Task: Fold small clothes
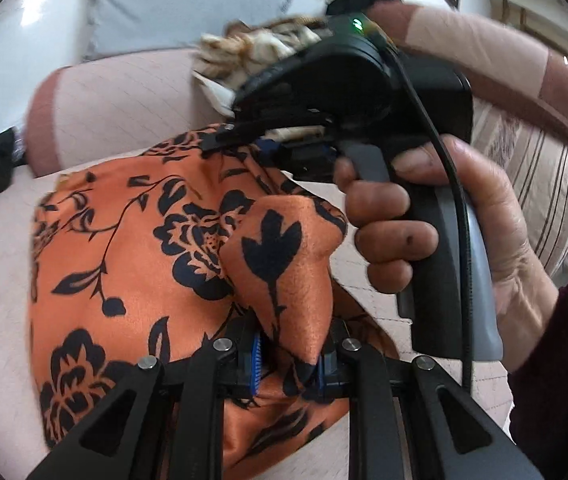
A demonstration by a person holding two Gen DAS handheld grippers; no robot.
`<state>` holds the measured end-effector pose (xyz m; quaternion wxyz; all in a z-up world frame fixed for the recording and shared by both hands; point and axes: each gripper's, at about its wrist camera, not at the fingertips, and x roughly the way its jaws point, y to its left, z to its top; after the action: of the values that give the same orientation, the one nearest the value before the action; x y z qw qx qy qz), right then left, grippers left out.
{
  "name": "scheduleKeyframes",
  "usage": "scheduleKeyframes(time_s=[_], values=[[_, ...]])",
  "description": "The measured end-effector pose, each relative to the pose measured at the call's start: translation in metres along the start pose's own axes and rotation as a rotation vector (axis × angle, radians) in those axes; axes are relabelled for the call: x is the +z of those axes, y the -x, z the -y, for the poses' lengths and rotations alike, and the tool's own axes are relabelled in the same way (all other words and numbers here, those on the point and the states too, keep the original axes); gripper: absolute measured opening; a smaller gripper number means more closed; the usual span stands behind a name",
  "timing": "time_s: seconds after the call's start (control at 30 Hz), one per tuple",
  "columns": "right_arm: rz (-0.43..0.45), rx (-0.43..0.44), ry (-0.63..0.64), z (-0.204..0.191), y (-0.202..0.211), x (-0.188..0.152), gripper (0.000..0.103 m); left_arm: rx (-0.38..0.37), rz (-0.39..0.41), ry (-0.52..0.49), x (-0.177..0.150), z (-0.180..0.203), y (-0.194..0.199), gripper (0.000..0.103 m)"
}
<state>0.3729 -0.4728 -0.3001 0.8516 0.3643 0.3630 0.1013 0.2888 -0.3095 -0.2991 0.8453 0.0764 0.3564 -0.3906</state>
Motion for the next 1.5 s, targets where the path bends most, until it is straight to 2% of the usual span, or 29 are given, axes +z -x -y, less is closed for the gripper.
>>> scheduleKeyframes(time_s=[0.07, 0.1, 0.2, 0.23, 0.3, 0.4, 0.47, 0.53, 0.63, 0.77, 0.83, 0.9, 0.97, 1.07, 1.1, 1.13, 1.2, 1.37, 1.5], values=[[0.004, -0.012, -0.037, 0.021, 0.004, 0.004, 0.014, 0.011, -0.043, -0.019, 0.003, 0.010, -0.015, 0.021], [-0.001, -0.015, -0.049, 0.029, 0.004, 0.005, 0.014, 0.013, -0.067, -0.010, 0.003, 0.011, -0.020, 0.026], [-0.083, -0.019, -0.103, 0.054, -0.007, 0.006, 0.017, 0.006, -0.131, -0.018, 0.007, 0.009, -0.030, 0.033], [-0.121, -0.030, -0.140, 0.063, -0.012, 0.005, 0.018, 0.003, -0.139, -0.034, 0.008, 0.010, -0.029, 0.039], [-0.167, 0.001, -0.193, 0.076, -0.019, 0.002, 0.023, -0.012, -0.162, -0.063, 0.010, 0.014, -0.023, 0.049], [-0.178, 0.003, -0.228, 0.080, -0.012, 0.003, 0.031, -0.035, -0.177, -0.082, 0.012, 0.012, -0.003, 0.068], [-0.156, -0.027, -0.196, 0.075, 0.002, 0.004, 0.032, -0.092, -0.180, -0.078, 0.007, 0.004, 0.015, 0.069], [-0.125, -0.039, -0.153, 0.063, 0.023, 0.002, 0.032, -0.106, -0.170, -0.067, 0.000, -0.007, 0.033, 0.069], [-0.089, -0.022, -0.092, 0.042, 0.050, -0.006, 0.032, -0.068, -0.122, -0.007, -0.001, -0.037, 0.055, 0.069], [-0.065, 0.025, -0.011, 0.004, 0.063, -0.024, 0.032, 0.030, -0.092, 0.172, -0.010, -0.093, 0.066, 0.069], [-0.091, 0.042, 0.026, -0.017, 0.059, -0.034, 0.032, 0.058, -0.100, 0.229, -0.021, -0.112, 0.067, 0.069], [-0.115, 0.018, 0.049, -0.028, 0.051, -0.043, 0.032, 0.116, -0.148, 0.224, -0.029, -0.118, 0.058, 0.069], [-0.163, -0.030, 0.061, -0.033, 0.037, -0.055, 0.032, 0.130, -0.167, 0.208, -0.034, -0.118, 0.047, 0.070], [-0.262, -0.180, 0.016, -0.019, 0.020, -0.077, 0.032, 0.157, -0.178, 0.170, -0.040, -0.113, 0.048, 0.072], [-0.296, -0.261, -0.001, -0.009, 0.020, -0.089, 0.028, 0.156, -0.188, 0.159, -0.041, -0.115, 0.049, 0.072], [-0.310, -0.284, -0.015, -0.003, 0.023, -0.099, 0.024, 0.167, -0.197, 0.143, -0.043, -0.114, 0.049, 0.073], [-0.312, -0.268, -0.043, 0.003, 0.033, -0.113, 0.017, 0.170, -0.200, 0.129, -0.046, -0.116, 0.052, 0.073], [-0.346, -0.298, -0.022, -0.005, 0.043, -0.144, 0.017, 0.136, -0.207, 0.161, -0.052, -0.125, 0.057, 0.074], [-0.400, -0.328, -0.018, -0.011, 0.049, -0.145, 0.016, 0.132, -0.181, 0.168, -0.051, -0.126, 0.065, 0.073]])
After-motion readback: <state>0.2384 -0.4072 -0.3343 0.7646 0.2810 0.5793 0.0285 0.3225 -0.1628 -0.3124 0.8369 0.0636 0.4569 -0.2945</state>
